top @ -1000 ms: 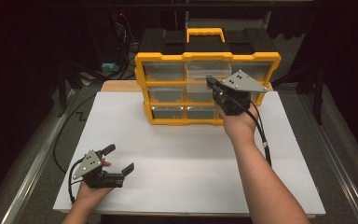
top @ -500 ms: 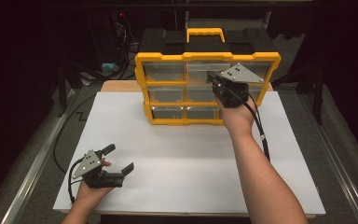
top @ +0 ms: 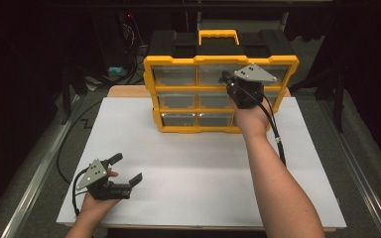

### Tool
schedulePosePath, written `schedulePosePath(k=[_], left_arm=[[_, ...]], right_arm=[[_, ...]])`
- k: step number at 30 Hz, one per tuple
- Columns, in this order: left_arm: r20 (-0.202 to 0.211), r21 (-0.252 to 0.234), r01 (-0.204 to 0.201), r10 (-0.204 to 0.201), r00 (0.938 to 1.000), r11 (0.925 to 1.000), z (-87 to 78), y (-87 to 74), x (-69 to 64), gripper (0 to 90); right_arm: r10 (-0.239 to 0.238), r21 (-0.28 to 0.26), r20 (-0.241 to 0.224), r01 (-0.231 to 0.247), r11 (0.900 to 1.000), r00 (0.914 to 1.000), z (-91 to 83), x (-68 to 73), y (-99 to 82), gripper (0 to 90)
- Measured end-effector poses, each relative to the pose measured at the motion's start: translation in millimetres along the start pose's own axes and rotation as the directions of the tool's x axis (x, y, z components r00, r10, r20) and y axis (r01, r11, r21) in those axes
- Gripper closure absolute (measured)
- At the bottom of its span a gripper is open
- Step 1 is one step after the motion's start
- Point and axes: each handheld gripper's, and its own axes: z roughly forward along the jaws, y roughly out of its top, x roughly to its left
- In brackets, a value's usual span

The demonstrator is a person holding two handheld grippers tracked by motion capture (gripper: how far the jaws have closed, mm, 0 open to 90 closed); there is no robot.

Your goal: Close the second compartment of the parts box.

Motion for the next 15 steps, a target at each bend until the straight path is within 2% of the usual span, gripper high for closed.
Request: schedulePosePath(k=[7, 15], left_arm=[[-0.002, 0.004, 0.003, -0.003, 1.0, 1.0, 1.1, -0.7, 0.8, 0.3], [0.0, 0.013, -0.005, 0.005, 1.0, 0.9999, 3.4, -0.9, -0.2, 0.3]], right_arm=[[0.008, 0.001, -0.025, -0.008, 1.0, 0.9997, -3.2, 1.8, -0.2, 90.0], [0.028, -0.033, -0.09, -0.031, 0.999, 0.9955, -28.0, 8.2, -5.8, 86.1]])
